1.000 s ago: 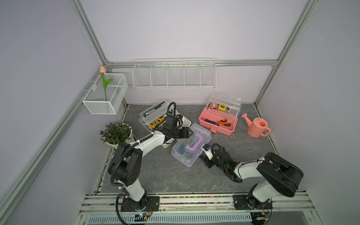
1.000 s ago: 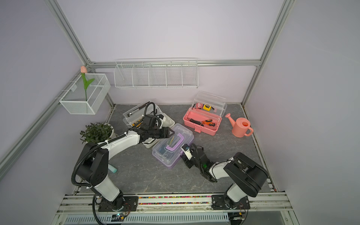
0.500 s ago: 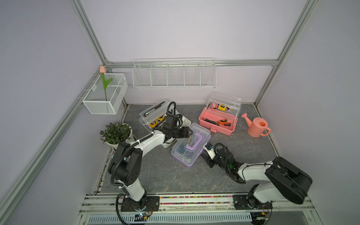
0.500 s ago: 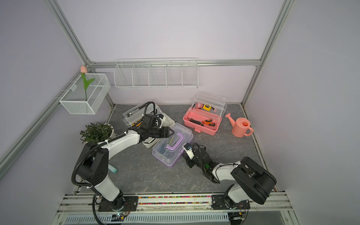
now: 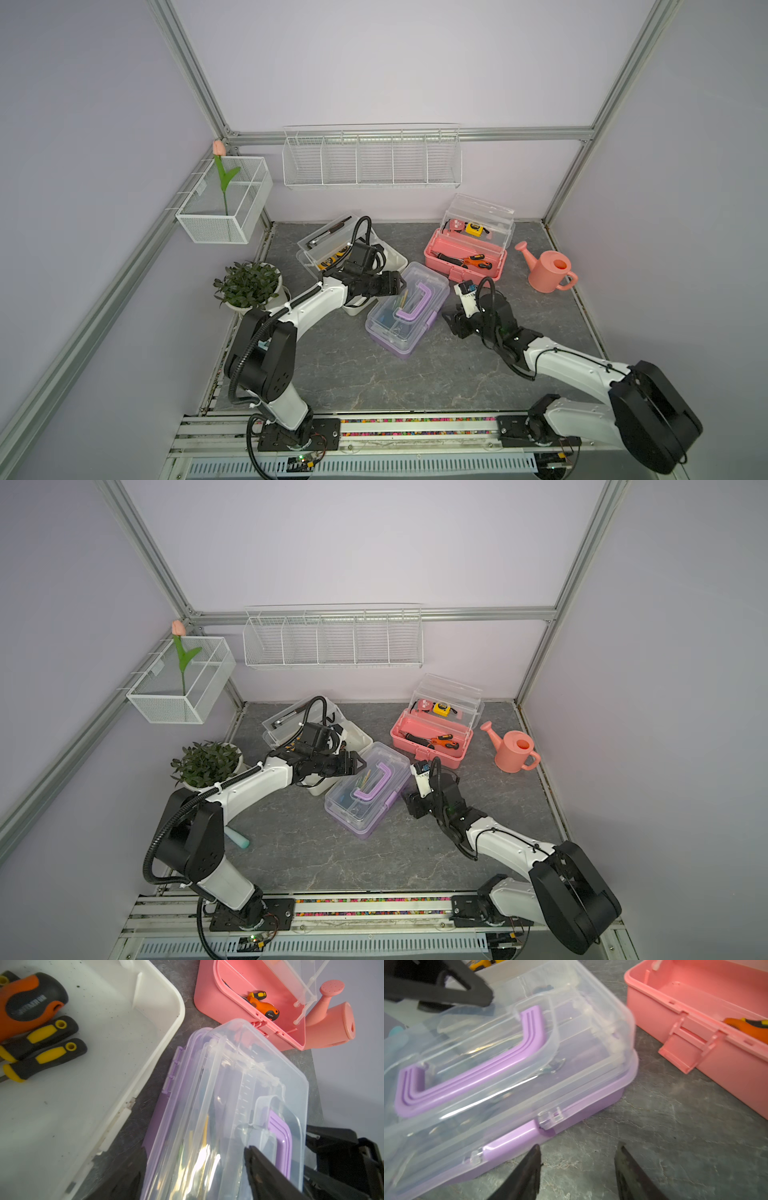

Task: Close toolboxes
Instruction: Fasten the toolbox latch on the toolbox, then move the toolbox to the center of the board.

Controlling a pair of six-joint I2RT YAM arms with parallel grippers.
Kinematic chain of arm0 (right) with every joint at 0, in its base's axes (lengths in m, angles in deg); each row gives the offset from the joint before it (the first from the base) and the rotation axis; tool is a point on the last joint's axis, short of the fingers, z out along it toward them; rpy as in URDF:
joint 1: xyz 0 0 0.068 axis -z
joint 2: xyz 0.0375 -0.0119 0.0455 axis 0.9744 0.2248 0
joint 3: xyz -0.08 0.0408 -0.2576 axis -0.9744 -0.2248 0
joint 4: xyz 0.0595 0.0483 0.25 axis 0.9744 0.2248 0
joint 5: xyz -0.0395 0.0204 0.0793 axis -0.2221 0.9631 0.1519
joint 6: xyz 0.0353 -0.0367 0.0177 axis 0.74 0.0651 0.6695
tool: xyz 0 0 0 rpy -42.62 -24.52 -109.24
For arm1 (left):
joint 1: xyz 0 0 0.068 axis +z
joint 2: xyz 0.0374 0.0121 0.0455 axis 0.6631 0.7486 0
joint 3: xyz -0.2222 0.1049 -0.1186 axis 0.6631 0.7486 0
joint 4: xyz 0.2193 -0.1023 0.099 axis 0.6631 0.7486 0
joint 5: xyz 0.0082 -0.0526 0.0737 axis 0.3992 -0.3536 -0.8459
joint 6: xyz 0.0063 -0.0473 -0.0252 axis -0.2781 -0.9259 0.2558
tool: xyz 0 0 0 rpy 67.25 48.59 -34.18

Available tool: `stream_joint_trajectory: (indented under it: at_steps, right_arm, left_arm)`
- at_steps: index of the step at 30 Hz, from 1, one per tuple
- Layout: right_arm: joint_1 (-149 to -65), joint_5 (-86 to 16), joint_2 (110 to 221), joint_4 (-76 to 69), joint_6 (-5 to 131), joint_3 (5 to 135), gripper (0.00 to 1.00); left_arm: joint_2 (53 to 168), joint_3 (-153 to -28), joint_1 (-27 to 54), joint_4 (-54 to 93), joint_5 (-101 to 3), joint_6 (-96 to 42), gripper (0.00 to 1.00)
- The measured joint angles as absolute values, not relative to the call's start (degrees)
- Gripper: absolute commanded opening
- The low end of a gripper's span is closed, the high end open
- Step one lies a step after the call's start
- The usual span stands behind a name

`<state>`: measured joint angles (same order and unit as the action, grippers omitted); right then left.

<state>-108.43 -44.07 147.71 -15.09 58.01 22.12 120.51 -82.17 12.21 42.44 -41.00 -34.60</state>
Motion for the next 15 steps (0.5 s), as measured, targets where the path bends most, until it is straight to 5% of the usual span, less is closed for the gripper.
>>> stream_joint_trajectory:
  at_steps: [8,15]
  right_arm:
    - [-106.25,-33.1,147.64,-10.35,65.55,23.74,0.68]
    - [-106.25,-26.44,147.67,-20.99,62.89,16.57,0.69]
  left_arm:
    - [116.32,-78.13,12.83,43.73,-39.56,-35.41,0.76]
    - [116.95,-77.89,12.83,42.71,-35.43,-36.11,0.74]
